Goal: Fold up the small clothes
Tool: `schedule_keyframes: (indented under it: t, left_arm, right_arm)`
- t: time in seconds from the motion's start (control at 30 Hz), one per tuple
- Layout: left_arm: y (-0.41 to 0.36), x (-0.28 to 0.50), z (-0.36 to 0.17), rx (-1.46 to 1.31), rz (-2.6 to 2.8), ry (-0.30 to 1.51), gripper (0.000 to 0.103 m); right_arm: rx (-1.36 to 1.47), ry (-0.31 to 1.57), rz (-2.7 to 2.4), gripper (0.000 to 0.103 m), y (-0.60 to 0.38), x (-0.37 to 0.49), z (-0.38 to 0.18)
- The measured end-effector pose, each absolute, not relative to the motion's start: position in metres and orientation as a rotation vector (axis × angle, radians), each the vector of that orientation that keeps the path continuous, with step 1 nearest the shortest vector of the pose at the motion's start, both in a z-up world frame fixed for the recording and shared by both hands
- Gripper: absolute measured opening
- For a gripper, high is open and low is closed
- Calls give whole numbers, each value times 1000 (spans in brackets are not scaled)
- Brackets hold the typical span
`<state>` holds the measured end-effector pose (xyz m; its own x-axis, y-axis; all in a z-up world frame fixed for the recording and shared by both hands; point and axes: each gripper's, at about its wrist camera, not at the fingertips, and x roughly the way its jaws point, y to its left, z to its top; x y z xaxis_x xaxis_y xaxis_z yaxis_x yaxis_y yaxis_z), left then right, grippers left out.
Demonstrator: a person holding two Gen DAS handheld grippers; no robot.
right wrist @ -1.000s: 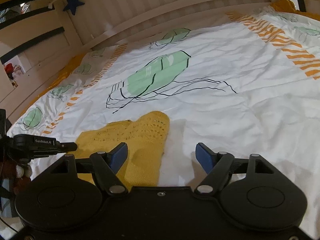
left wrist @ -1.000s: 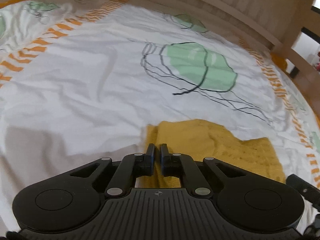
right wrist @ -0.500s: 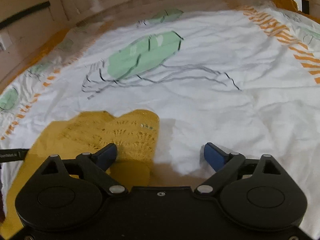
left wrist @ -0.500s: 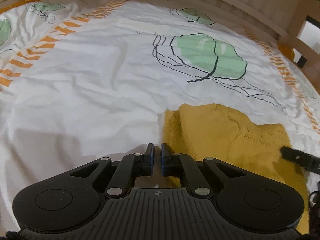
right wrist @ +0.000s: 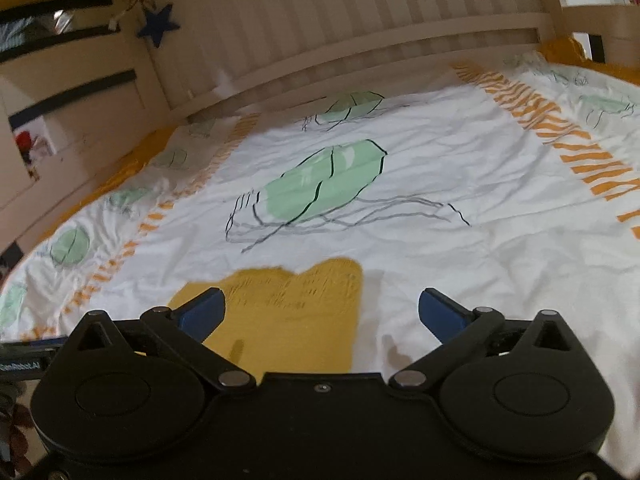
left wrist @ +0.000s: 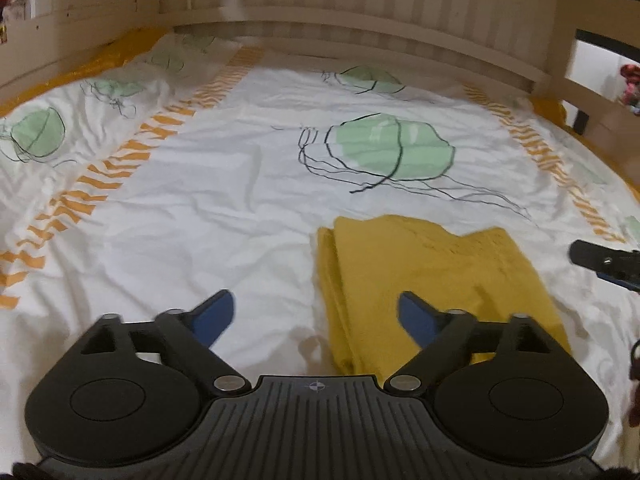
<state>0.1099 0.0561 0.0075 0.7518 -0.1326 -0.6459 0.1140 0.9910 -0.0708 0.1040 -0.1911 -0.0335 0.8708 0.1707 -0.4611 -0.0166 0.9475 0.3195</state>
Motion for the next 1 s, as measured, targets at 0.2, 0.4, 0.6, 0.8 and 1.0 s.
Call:
schedule_keyframes:
  t: [0.2,0.4,0.6,0.8,1.0]
  left_arm:
    - [43,78,10,-29,-154,758,97]
    - [27,45,10,11,-124,779,96]
    - [16,25,14,80,-39,771,96]
    - [8,14,18,150,18,729,96]
    - [10,12,15,101,-32,786,94]
  right_arm:
    - [318,568,64,103,-178,66,-32]
    - [270,637,-3,103,-173,32,-36]
    - [288,653,0,103,-173,14,-37]
    - [275,640,22,103,-166,7,-33]
    - [238,652,-33,103,-157,-3,-31]
